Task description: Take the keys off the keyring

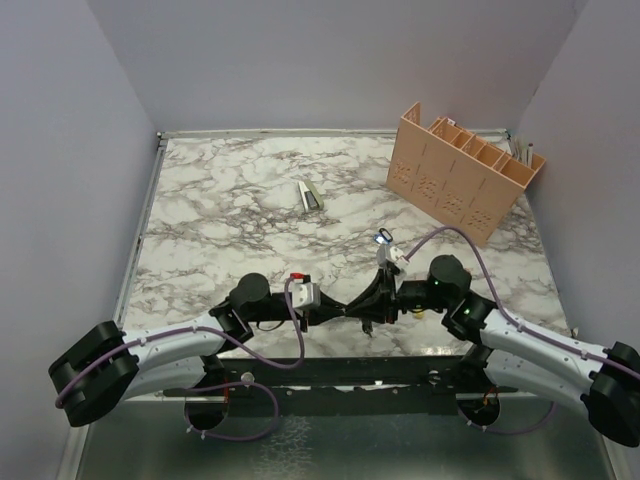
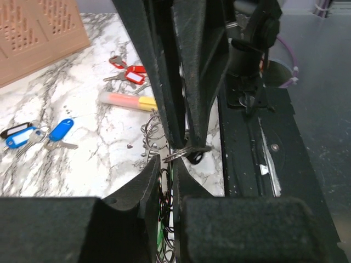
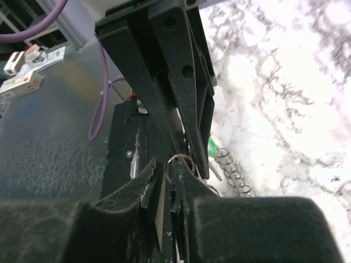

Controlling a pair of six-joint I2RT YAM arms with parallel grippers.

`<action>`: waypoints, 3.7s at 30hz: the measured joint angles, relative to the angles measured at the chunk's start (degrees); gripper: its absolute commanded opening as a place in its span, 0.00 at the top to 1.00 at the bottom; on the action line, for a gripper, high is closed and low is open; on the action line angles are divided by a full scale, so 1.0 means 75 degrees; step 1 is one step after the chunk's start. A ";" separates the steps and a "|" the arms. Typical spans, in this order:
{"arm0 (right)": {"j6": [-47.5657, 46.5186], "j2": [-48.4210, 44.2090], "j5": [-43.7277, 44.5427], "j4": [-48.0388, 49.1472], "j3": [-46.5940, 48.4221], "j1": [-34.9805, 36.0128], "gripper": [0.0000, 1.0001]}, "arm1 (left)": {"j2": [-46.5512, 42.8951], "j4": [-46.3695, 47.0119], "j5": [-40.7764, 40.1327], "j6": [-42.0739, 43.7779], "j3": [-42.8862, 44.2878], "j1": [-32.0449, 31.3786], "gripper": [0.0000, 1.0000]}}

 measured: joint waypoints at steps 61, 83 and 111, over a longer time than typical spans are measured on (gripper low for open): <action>-0.1810 0.5257 0.4470 0.7810 -0.1174 0.0973 0.51 | -0.0358 -0.0210 -0.4089 -0.3194 -0.0020 0.0032 1.00; -0.1626 0.4433 0.4733 0.7484 -0.1370 0.1020 0.99 | -0.0676 -0.0210 -0.4156 -0.3124 -0.0038 0.0006 1.00; -0.1317 0.0428 0.4855 0.0635 -0.0635 0.1020 0.99 | -0.0545 -0.0746 -0.4127 -0.2171 0.0003 -0.0067 1.00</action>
